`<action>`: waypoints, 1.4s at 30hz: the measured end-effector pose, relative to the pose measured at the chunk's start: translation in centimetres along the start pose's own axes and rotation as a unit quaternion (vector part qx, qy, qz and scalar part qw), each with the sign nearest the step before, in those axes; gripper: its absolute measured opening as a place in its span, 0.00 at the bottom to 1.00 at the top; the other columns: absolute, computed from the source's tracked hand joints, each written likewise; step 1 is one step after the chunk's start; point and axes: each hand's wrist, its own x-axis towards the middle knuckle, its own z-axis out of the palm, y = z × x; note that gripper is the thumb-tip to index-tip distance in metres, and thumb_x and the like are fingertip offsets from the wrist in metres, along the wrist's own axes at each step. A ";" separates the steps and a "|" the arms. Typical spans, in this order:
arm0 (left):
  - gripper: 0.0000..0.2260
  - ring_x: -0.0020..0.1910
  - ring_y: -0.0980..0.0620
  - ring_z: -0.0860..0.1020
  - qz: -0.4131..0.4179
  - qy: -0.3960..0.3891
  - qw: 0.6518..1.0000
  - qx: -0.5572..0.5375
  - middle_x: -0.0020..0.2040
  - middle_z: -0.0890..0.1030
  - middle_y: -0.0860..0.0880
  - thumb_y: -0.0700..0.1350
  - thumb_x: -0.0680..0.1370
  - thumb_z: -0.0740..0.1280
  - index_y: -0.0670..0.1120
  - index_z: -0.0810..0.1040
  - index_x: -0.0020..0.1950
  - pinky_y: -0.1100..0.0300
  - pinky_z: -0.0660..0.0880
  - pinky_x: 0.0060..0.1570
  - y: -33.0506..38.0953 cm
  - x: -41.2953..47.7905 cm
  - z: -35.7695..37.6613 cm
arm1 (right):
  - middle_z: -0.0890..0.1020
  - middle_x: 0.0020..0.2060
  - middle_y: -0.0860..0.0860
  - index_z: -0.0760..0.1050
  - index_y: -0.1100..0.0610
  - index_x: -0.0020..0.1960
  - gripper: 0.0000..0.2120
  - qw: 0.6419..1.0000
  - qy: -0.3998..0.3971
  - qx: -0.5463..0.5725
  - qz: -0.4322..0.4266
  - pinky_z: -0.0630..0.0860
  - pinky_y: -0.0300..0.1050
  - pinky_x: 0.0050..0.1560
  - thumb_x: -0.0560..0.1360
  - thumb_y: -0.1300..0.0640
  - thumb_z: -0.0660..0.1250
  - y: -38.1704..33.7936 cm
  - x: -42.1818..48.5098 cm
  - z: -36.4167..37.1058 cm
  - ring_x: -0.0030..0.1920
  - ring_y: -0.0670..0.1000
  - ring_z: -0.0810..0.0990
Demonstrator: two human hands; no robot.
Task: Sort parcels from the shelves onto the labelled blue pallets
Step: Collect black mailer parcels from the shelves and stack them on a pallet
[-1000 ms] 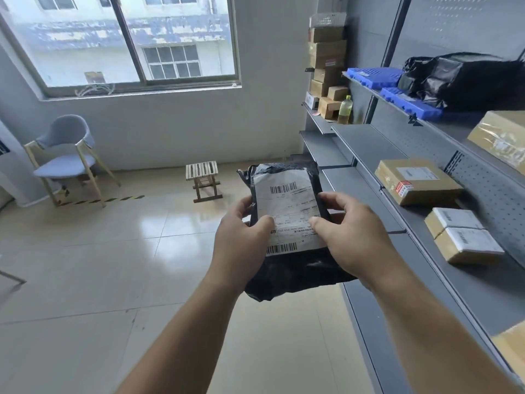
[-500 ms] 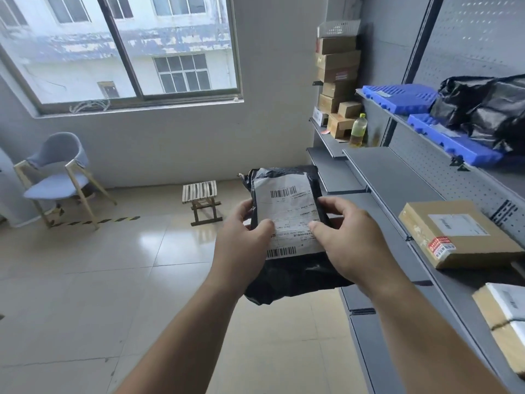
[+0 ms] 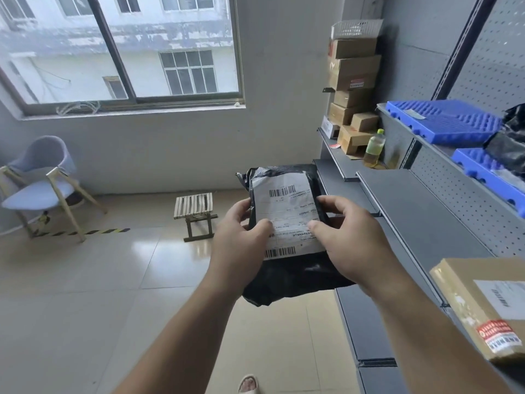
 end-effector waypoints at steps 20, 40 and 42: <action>0.18 0.47 0.61 0.85 0.013 -0.241 0.970 0.009 0.48 0.83 0.68 0.49 0.68 0.68 0.69 0.79 0.52 0.53 0.83 0.49 2.8 28.1 16.3 | 0.80 0.52 0.35 0.76 0.46 0.67 0.20 0.967 0.219 -0.071 0.105 0.69 0.19 0.41 0.76 0.51 0.71 4.7 23.1 -4.1 0.51 0.25 0.74; 0.14 0.44 0.60 0.85 0.057 -0.423 0.904 -0.016 0.48 0.83 0.68 0.52 0.67 0.69 0.69 0.79 0.48 0.54 0.84 0.45 9.7 33.2 44.9 | 0.79 0.64 0.38 0.70 0.42 0.71 0.25 0.895 0.398 -0.110 0.167 0.78 0.55 0.61 0.75 0.44 0.68 10.3 30.4 -23.2 0.63 0.43 0.77; 0.13 0.46 0.61 0.85 0.071 -0.452 0.889 -0.014 0.47 0.83 0.70 0.53 0.67 0.69 0.72 0.79 0.46 0.57 0.83 0.45 10.4 33.2 47.3 | 0.79 0.62 0.37 0.70 0.41 0.71 0.25 0.880 0.425 -0.118 0.174 0.77 0.49 0.61 0.75 0.44 0.68 10.6 30.5 -24.6 0.60 0.41 0.78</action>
